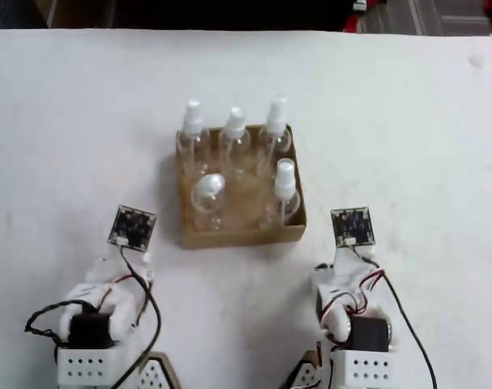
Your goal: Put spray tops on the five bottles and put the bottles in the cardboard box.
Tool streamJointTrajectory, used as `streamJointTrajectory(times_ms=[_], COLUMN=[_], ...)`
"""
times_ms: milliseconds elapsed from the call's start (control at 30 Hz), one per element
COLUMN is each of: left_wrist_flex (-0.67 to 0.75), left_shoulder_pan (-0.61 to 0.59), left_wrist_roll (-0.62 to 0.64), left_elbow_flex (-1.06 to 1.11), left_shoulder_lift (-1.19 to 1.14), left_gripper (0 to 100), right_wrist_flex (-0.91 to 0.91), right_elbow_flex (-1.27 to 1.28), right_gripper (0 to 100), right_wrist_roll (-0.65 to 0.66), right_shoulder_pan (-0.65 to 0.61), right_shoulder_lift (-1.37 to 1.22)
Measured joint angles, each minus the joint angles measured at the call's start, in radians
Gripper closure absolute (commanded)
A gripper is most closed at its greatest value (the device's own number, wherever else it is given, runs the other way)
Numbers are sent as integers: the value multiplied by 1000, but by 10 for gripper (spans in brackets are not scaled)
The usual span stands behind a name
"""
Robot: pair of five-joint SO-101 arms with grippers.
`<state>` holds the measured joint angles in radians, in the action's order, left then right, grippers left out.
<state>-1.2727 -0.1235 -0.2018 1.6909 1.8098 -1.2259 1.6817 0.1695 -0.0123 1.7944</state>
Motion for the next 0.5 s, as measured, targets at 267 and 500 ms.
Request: streamJointTrajectory(times_ms=[267, 500], left_wrist_flex=[0, 0], left_shoulder_pan=[0, 0], left_wrist_roll=[0, 0], left_elbow_flex=[0, 0], left_shoulder_lift=[0, 0], left_gripper=[974, 974], right_wrist_flex=[-44, -44], right_elbow_flex=[0, 0], right_gripper=[981, 979], right_wrist_roll=[0, 0], right_shoulder_pan=[0, 0], right_shoulder_lift=[0, 0])
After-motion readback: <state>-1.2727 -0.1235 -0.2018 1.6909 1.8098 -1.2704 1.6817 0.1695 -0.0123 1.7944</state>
